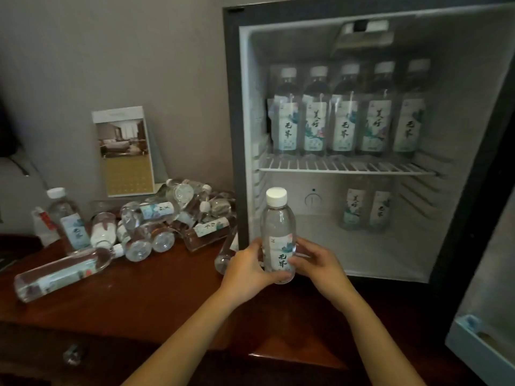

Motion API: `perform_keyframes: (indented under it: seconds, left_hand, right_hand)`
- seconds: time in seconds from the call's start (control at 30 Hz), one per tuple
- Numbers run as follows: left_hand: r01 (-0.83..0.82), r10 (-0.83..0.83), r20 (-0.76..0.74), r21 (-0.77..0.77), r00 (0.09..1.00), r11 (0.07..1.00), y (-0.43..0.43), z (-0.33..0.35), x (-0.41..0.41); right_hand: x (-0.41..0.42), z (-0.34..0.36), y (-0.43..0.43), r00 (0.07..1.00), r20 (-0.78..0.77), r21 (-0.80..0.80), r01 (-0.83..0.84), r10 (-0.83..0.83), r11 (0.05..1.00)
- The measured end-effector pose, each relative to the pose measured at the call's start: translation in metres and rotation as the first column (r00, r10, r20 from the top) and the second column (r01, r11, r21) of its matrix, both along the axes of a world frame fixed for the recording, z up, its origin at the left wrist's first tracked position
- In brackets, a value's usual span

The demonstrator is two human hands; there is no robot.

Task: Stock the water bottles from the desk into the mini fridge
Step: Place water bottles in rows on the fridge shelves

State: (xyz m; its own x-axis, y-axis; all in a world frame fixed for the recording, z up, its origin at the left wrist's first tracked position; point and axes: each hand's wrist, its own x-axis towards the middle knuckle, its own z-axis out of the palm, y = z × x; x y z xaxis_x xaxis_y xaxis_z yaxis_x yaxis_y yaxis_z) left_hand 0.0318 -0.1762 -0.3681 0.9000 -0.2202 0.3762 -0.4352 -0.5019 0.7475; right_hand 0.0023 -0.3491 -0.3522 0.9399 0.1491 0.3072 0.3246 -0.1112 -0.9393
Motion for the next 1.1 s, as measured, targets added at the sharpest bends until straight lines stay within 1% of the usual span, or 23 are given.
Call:
perform_keyframes:
  seconds: [0.1,0.27,0.43,0.57,0.7,0.77,0.87,0.97,1.1]
  left_hand:
    - [0.034,-0.033,-0.014,0.060,0.999,0.998,-0.028,0.000,0.015]
    - [0.119,-0.118,-0.024,0.054,0.993,0.991,-0.068,0.001,0.044]
    - [0.147,-0.145,-0.078,0.013,0.986,0.989,-0.096,0.003,0.073]
    - [0.153,-0.153,-0.115,-0.011,0.981,0.988,-0.113,0.008,0.093]
    - [0.134,-0.136,-0.102,-0.030,0.985,0.991,-0.130,0.014,0.110]
    - [0.096,-0.099,-0.095,-0.029,0.991,0.995,-0.138,0.016,0.119]
    - [0.063,-0.066,-0.093,-0.031,0.993,0.997,-0.149,0.016,0.131]
    - [0.042,-0.040,-0.090,0.011,0.995,0.999,-0.157,0.014,0.145]
    - [0.069,-0.068,-0.096,0.002,0.993,0.998,-0.166,0.011,0.158]
  right_hand:
    - [0.003,-0.003,-0.020,0.994,-0.012,-0.002,0.108,-0.108,0.994]
    - [0.018,-0.007,-0.042,0.956,0.025,-0.034,0.295,-0.294,0.955]
    - [0.038,-0.010,-0.054,0.913,0.043,-0.003,0.407,-0.406,0.914]
    - [0.059,-0.009,-0.058,0.853,0.032,0.031,0.521,-0.522,0.853]
    - [0.081,-0.013,-0.059,0.774,-0.016,0.042,0.633,-0.633,0.773]
    - [0.091,-0.015,-0.061,0.753,-0.033,0.025,0.659,-0.658,0.752]
    - [0.103,-0.015,-0.066,0.746,-0.039,-0.003,0.665,-0.664,0.747]
    - [0.112,-0.013,-0.070,0.738,-0.023,-0.050,0.673,-0.674,0.738]
    - [0.122,-0.010,-0.076,0.732,0.000,-0.116,0.677,-0.682,0.727]
